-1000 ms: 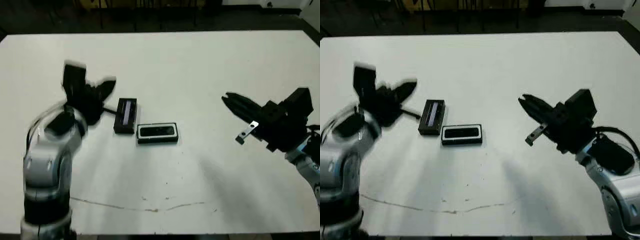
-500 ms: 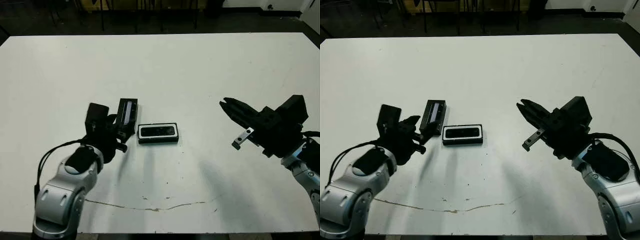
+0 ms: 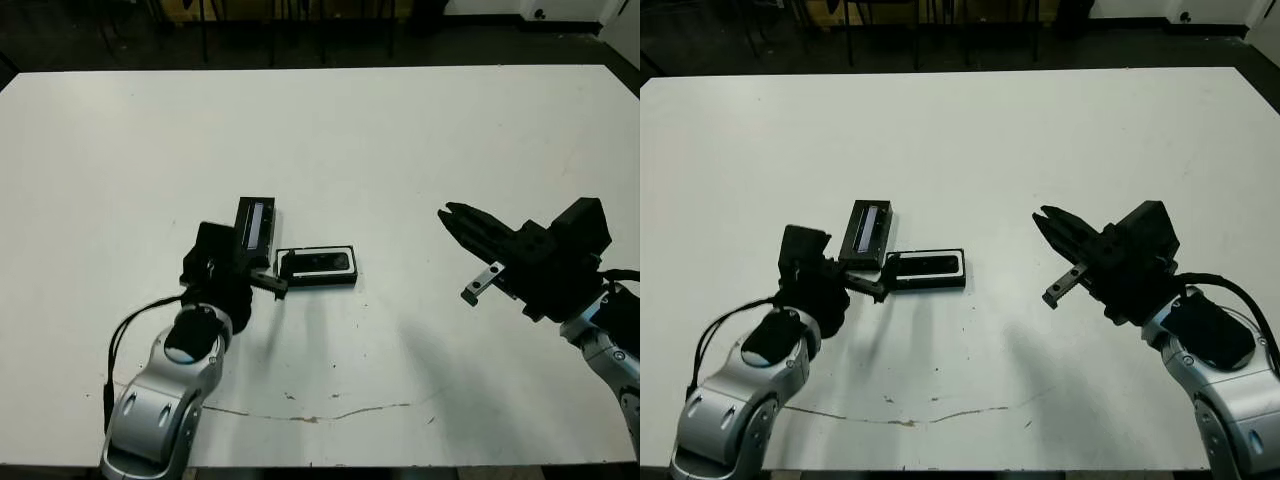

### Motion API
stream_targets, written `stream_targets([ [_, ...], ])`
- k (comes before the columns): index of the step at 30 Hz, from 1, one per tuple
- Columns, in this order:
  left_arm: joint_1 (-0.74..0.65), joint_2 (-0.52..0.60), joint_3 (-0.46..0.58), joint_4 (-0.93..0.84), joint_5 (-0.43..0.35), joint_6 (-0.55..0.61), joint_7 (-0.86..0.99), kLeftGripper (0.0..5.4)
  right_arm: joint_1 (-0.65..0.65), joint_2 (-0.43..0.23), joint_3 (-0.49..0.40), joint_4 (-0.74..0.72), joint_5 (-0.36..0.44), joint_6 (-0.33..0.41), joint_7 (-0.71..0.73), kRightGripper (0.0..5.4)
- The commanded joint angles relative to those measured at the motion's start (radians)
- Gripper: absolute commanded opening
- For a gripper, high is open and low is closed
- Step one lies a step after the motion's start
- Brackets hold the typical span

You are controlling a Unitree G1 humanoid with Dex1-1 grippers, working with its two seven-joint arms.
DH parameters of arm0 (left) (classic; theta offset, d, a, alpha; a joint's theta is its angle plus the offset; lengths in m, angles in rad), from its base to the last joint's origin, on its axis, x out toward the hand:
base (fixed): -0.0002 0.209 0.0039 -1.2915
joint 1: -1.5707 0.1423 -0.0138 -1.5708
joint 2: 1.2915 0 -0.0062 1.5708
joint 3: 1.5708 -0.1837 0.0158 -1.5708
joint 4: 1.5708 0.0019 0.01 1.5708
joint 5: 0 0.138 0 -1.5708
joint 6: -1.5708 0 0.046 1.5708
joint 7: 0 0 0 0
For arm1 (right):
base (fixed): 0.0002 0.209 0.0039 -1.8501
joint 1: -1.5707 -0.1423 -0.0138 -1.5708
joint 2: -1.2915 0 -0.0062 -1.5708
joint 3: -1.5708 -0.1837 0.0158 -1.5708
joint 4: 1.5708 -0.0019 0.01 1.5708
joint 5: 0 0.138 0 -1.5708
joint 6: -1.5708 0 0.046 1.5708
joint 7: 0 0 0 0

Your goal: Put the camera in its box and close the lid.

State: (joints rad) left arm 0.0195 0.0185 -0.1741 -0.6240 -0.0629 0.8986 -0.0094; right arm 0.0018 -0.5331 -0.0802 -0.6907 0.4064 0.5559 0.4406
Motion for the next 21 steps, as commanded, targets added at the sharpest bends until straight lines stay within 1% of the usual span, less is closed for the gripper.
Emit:
stream_targets([
  [1,0.037,0.003,0.014,0.01,-0.01,-0.003,-0.008,5.36,0.011,-0.004,0.0,0.009,-0.003,0.001,0.007,0.0],
  [5,0.084,-0.026,0.051,-0.002,-0.047,-0.025,-0.009,5.36,0.011,0.0,-0.004,0.013,0.005,0.001,0.01,0.0],
  [12,0.148,-0.023,0.119,0.0,-0.099,-0.081,-0.025,5.36,0.014,0.0,-0.011,0.034,0.01,-0.014,0.025,0.0],
  [18,0.204,0.025,0.132,-0.005,-0.099,-0.133,-0.054,5.36,0.017,0.0,-0.012,0.052,0.007,-0.047,0.036,0.0],
  [21,0.22,0.037,0.132,-0.013,-0.099,-0.132,-0.06,5.36,0.018,0.0,-0.014,0.052,0.01,-0.047,0.035,0.0],
])
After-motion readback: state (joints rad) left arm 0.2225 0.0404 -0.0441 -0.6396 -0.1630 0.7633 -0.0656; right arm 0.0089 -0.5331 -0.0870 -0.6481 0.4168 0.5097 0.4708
